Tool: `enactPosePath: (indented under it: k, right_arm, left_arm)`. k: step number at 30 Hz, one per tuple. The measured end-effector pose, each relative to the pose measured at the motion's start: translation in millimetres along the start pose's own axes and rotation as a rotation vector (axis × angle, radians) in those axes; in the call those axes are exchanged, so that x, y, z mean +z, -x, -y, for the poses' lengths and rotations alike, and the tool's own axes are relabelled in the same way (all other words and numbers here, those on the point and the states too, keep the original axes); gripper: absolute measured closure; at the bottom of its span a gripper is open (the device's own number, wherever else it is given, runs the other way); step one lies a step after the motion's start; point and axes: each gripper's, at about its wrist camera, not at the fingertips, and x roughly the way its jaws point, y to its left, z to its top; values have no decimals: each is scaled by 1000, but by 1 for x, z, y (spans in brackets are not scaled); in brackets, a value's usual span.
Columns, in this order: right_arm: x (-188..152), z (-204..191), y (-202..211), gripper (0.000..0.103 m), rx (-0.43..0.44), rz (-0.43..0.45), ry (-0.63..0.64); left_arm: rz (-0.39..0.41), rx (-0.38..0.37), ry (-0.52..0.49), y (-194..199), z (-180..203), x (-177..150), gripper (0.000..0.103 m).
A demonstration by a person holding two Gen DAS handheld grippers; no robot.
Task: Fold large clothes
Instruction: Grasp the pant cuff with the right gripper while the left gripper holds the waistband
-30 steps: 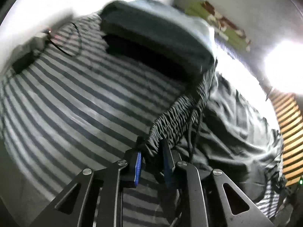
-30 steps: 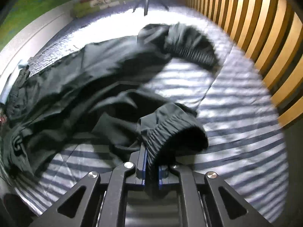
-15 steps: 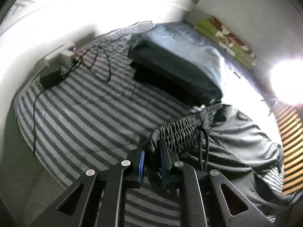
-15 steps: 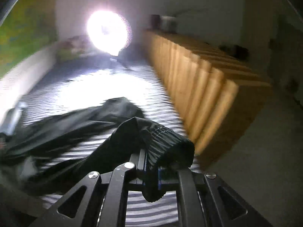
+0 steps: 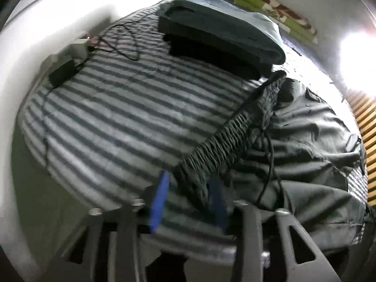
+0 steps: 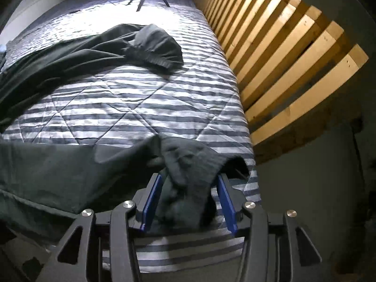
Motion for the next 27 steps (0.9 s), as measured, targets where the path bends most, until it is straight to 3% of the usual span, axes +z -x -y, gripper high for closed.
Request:
enactPosePath:
  k: [6,9,13,16,20,25,27]
  right_arm:
    - [-17,28,10,59,90,57,-99]
    - [-24,47,12,59,148,72,-175]
    - [-32,62,6,58,224,45,-245]
    - [-33,63,-7,55,217,28,-252]
    - [-27,71,-32,54,258,-28,-329]
    - [-20,73,-53,54,242,-64,-350]
    - [-18,74,-60,54,244,-69,-363]
  left_arm:
    - [59,69,-53,40,-3,-5,55]
    - [92,4,-203,57,50,-11,55]
    - [92,-119,-461,58,148,-30,53]
    - [24,-252,-643,46,225,-56,50]
    - [-66,-323,-866,28,301,-97,47]
    - [-175,-379,-981,12,338,-126,40]
    - [-189,-367,-998,4,350,-133,37]
